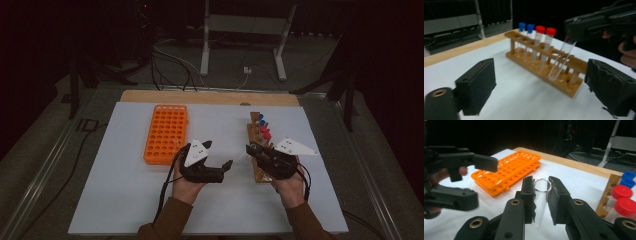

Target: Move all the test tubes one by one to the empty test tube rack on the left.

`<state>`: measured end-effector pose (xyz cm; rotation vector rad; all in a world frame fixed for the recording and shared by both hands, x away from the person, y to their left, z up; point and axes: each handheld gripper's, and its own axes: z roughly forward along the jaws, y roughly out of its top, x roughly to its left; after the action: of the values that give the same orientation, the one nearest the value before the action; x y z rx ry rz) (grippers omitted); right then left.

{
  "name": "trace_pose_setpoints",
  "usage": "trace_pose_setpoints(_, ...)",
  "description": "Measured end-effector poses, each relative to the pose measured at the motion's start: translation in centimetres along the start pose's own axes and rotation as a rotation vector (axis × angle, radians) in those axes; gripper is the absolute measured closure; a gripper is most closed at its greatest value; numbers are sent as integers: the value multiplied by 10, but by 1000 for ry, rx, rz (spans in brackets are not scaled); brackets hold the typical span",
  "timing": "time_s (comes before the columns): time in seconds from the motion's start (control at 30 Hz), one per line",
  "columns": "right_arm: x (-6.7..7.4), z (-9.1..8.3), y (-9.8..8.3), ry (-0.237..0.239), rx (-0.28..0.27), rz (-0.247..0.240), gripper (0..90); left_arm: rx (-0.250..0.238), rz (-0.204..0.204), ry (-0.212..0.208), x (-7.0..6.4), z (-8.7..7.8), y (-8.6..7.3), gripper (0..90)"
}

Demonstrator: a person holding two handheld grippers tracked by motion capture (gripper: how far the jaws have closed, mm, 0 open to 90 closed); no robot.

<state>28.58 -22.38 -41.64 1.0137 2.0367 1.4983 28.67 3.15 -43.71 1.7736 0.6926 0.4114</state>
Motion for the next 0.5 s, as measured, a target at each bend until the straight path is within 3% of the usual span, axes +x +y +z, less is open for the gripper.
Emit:
trace_pose_setpoints(0.2,5,2,0,34,8,1,762,40,40,-37,-11,17,-1,184)
trace_pose_setpoints(0.3,8,3,0,48,14,-4,762,53,52,-43,-15,22,0,289)
trace_pose_setpoints(0.5,13,6,-1,71,29,-20,761,74,67,-99,-16,31,0,589)
